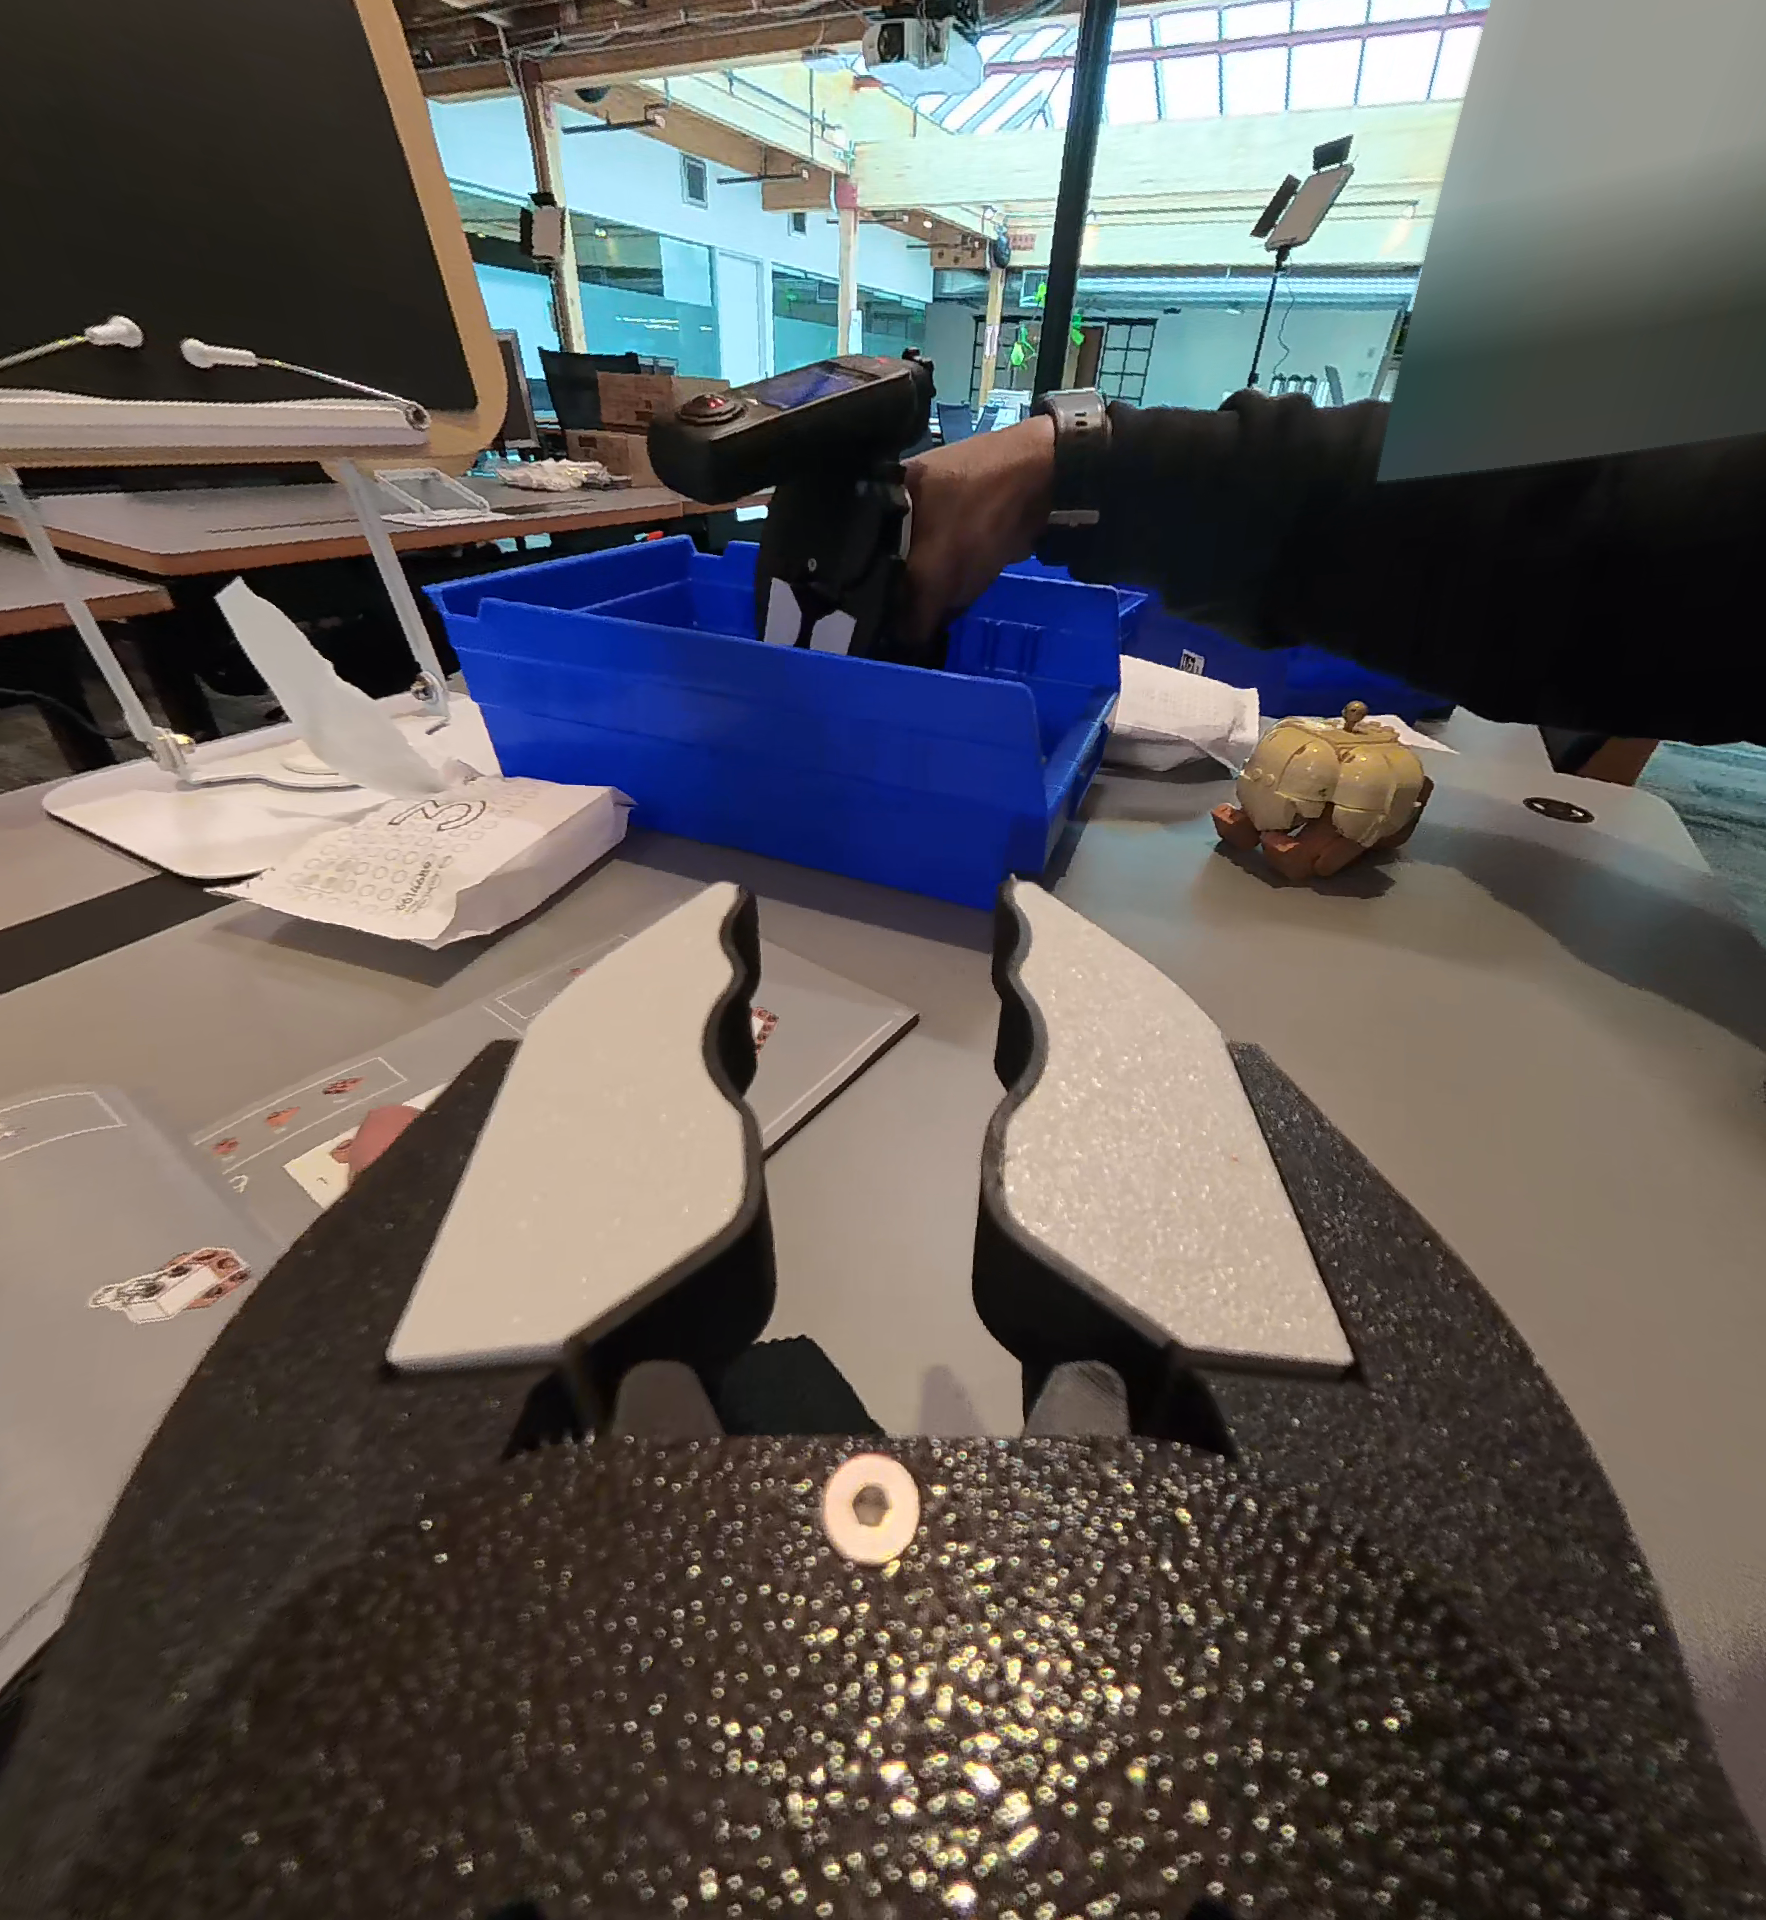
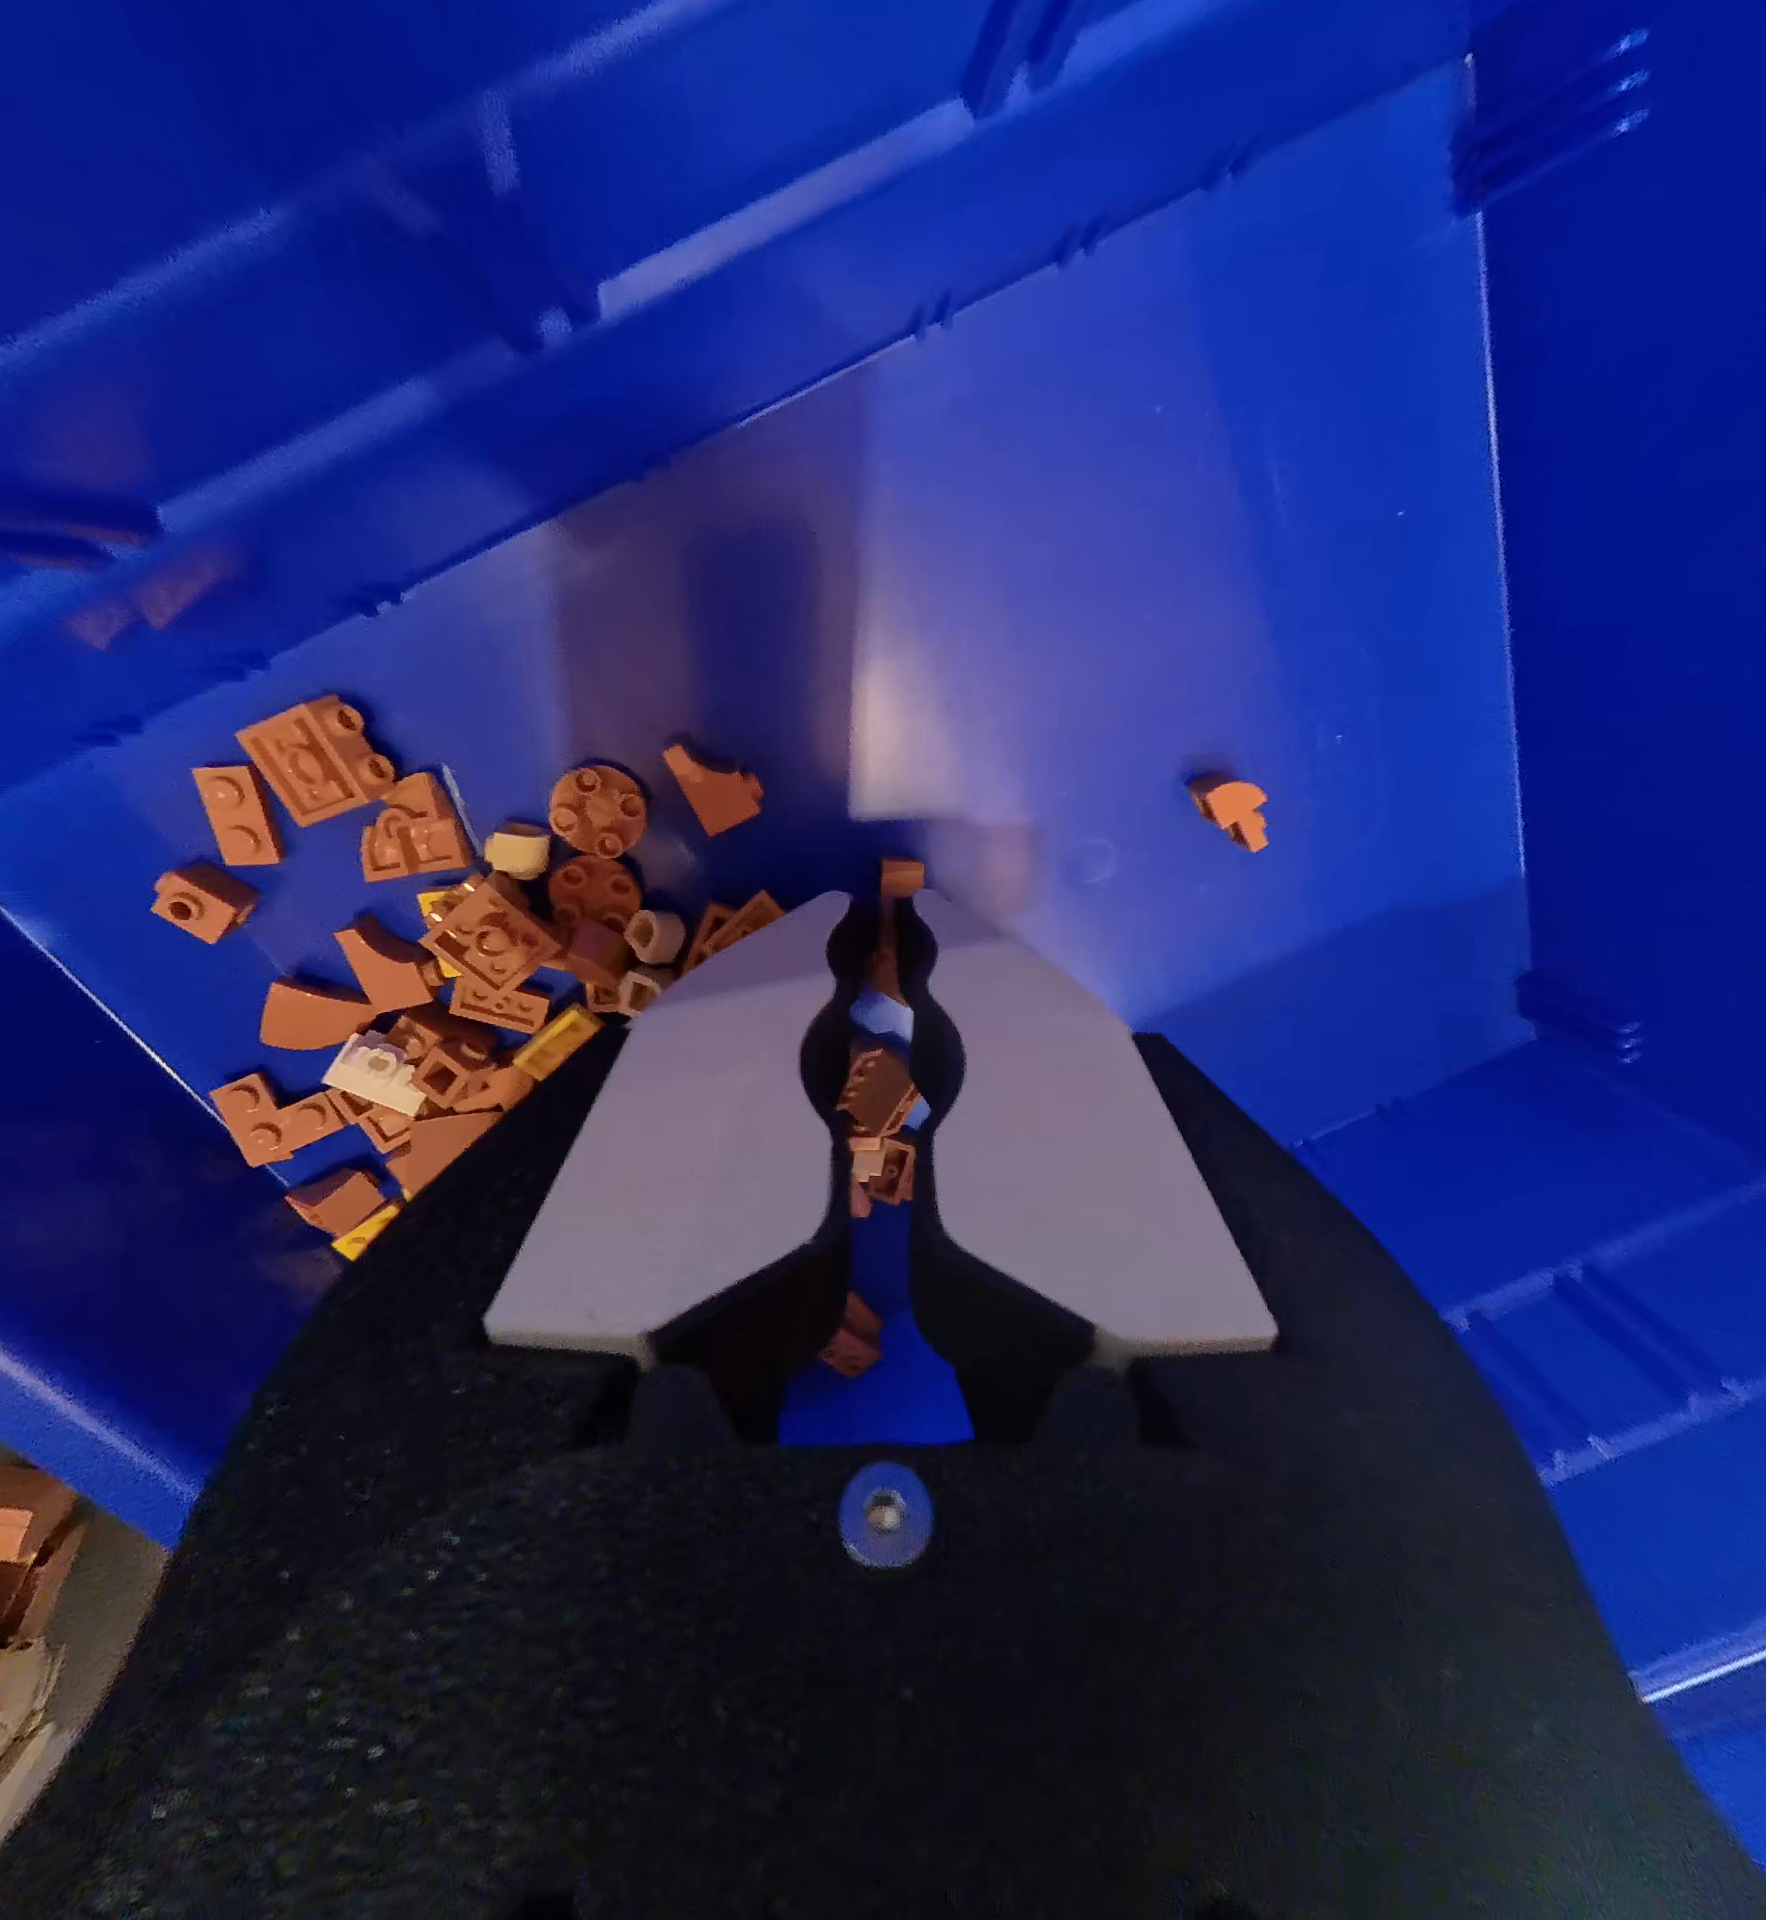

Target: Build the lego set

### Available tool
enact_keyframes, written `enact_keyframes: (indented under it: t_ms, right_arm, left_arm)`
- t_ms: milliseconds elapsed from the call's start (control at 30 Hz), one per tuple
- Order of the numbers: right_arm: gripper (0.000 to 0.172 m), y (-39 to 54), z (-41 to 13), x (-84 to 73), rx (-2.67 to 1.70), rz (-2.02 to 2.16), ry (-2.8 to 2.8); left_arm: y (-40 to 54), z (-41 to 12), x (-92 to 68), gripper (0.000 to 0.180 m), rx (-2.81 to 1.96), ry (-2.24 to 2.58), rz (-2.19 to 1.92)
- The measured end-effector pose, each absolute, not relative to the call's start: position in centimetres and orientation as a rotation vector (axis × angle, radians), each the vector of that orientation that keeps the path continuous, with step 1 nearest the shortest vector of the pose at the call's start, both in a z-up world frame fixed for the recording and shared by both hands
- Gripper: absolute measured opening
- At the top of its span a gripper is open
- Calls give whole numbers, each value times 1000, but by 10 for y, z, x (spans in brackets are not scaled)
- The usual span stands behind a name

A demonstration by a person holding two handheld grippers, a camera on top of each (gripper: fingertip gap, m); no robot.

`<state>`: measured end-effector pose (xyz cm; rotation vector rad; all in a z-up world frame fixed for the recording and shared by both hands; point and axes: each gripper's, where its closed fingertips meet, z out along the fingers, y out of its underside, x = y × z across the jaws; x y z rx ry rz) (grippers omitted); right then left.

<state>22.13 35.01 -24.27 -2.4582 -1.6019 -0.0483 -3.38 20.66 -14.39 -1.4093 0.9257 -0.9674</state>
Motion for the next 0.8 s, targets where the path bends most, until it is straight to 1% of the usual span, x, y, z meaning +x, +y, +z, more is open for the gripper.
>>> enact_keyframes:
  t_ms: [467,667,733,800]
  right_arm:
    - [9,358,-241,218,-2438,-130,-1578]
    - [8,355,-249,224,-2538,-113,-1532]
    - [8,354,-243,223,-2534,-114,-1488]
    - [8,343,-221,211,-2487,-47,-1421]
  left_arm:
    - [196,-141,-35,44,-1368,987,-919]
    - [196,-141,-37,44,-1362,993,-906]
    - [196,-141,-39,44,-1363,989,-901]
    - [197,-141,-41,44,-1371,978,-897]
